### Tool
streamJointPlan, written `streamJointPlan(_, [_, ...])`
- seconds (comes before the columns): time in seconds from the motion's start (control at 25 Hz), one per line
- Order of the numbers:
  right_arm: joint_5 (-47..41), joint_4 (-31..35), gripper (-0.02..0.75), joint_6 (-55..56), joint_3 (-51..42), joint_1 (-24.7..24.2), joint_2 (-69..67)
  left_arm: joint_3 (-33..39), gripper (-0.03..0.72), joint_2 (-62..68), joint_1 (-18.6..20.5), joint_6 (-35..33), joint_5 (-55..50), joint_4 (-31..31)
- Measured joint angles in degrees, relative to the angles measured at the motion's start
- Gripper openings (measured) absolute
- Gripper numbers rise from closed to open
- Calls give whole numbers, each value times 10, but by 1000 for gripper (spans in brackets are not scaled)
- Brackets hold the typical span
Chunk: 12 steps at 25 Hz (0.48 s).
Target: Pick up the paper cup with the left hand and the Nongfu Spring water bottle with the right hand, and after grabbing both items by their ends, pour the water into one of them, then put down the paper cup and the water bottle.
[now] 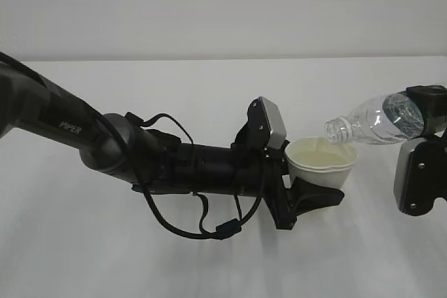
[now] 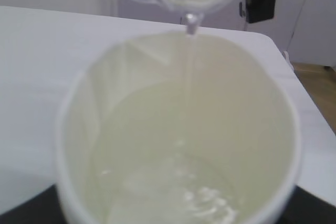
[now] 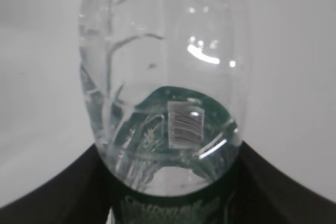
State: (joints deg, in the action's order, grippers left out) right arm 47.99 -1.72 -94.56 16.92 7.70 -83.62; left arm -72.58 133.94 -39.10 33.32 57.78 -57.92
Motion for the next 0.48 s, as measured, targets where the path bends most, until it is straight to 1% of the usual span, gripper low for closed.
streamJointPlan(0.16, [0,0,440,20,0,0,0,0,435,0,0,0,0,11])
streamJointPlan(0.48, [5,0,440,90,0,0,0,0,435,0,0,0,0,11])
